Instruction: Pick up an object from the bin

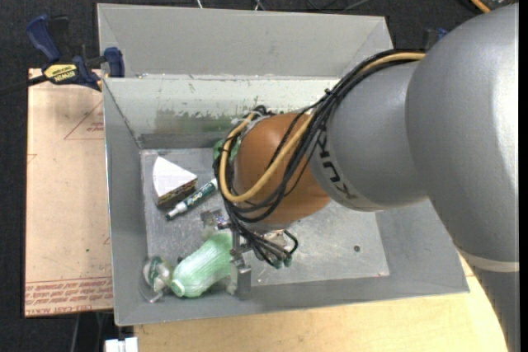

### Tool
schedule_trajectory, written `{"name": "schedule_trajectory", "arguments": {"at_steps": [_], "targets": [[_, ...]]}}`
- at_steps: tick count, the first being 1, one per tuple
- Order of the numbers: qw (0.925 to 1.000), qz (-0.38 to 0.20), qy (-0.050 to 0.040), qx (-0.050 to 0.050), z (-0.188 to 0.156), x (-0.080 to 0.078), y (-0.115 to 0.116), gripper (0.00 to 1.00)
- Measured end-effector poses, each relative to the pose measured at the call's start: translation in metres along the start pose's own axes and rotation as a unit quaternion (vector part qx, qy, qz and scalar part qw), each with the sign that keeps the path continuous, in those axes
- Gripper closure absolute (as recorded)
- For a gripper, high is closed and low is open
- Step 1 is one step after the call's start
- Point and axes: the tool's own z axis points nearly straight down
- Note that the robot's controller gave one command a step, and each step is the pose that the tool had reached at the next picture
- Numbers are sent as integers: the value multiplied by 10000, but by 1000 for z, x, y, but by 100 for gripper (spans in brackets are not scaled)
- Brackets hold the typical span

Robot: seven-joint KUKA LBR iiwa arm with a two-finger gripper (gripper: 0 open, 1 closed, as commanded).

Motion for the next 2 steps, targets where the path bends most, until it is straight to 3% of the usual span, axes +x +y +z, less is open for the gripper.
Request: {"name": "schedule_trajectory", "arguments": {"at_steps": [1,2], "targets": [[9950,999,4,-3,7,2,1,0],[9981,613,20,-7,-69,-2,-26,0]]}}
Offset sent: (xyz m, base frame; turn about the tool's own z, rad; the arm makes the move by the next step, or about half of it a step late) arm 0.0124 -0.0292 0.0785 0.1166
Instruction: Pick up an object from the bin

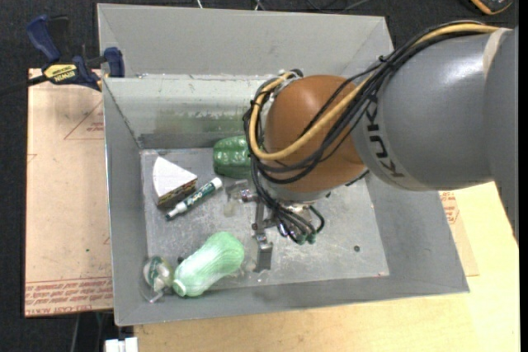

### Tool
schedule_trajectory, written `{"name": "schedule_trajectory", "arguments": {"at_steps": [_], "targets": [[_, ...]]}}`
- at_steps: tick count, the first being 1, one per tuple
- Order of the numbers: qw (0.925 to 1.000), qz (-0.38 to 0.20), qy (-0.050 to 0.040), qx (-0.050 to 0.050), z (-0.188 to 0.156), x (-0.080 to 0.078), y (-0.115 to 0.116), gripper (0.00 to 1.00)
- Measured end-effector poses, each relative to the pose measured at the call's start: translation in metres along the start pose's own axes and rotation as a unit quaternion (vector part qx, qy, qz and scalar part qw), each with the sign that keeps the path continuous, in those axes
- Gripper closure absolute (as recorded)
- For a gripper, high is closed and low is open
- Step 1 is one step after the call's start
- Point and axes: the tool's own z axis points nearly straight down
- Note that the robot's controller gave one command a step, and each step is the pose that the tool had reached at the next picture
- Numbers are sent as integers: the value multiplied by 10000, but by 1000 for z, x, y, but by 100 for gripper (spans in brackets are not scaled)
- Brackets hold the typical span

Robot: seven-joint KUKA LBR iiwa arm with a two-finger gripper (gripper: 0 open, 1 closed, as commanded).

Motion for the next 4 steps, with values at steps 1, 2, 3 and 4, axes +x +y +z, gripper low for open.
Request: {"name": "schedule_trajectory", "arguments": {"at_steps": [1,2,3,4], "targets": [[9993,376,-20,-3,44,4,4,0],[9986,-529,-26,7,75,-3,2,0],[9958,-913,1,-5,84,1,8,0],[9998,203,-19,-21,89,-2,-2,0]]}}
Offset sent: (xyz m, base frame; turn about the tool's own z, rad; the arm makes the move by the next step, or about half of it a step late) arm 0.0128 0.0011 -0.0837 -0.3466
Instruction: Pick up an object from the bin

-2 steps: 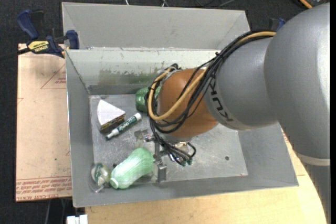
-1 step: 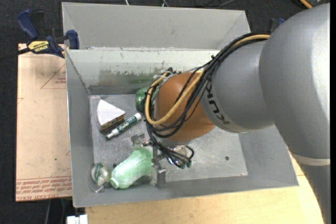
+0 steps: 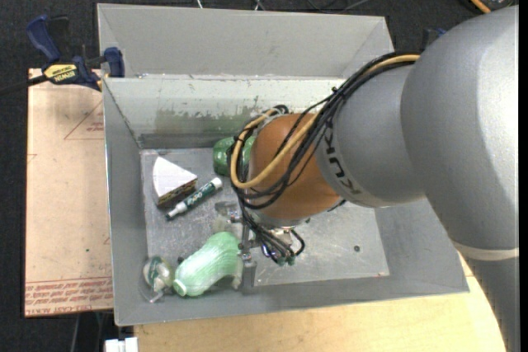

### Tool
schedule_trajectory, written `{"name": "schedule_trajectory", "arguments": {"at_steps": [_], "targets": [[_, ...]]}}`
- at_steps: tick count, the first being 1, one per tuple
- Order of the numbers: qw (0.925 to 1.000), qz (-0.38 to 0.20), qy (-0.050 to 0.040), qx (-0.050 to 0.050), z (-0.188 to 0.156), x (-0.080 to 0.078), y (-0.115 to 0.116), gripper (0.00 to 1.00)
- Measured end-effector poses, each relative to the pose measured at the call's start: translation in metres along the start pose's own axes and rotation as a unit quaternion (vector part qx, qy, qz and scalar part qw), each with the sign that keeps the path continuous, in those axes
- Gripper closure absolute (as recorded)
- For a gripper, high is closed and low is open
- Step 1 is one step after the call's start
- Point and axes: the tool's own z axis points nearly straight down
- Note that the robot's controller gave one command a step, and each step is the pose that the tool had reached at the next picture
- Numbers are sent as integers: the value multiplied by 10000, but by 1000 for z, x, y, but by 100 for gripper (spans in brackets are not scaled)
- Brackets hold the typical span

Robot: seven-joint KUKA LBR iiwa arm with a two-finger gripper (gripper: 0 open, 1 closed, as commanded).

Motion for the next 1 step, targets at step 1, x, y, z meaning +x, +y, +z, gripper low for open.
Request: {"name": "schedule_trajectory", "arguments": {"at_steps": [1], "targets": [[9974,-726,-20,-8,1,-6,-30,0]]}}
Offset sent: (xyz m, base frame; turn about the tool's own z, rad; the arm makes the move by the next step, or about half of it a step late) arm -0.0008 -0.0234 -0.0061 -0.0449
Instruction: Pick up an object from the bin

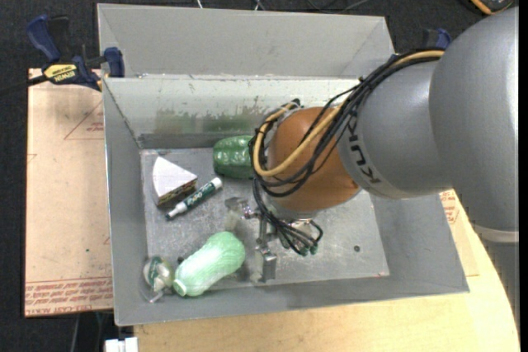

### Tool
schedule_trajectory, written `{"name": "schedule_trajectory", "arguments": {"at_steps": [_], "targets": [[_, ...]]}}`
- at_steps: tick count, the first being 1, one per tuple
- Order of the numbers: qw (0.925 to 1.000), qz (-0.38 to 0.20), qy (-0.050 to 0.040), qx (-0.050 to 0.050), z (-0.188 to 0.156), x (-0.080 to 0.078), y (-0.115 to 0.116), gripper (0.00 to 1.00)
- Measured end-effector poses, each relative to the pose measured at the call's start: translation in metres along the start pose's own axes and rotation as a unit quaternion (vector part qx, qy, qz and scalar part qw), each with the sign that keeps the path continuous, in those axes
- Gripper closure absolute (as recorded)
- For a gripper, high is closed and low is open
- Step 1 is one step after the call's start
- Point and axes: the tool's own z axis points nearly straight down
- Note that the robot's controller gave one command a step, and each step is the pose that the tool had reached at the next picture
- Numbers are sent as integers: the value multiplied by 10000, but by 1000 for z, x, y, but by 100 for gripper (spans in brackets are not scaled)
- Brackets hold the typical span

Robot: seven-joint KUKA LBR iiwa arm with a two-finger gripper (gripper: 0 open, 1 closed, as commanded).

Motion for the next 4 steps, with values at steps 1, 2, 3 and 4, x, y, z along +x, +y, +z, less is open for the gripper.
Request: {"name": "schedule_trajectory", "arguments": {"at_steps": [1,2,3,4], "targets": [[9972,744,-9,1,1,4,-8,0],[9980,628,-26,8,2,-1,33,0],[9971,758,-63,5,3,-4,56,100],[9971,760,-63,4,3,-4,56,100]]}}
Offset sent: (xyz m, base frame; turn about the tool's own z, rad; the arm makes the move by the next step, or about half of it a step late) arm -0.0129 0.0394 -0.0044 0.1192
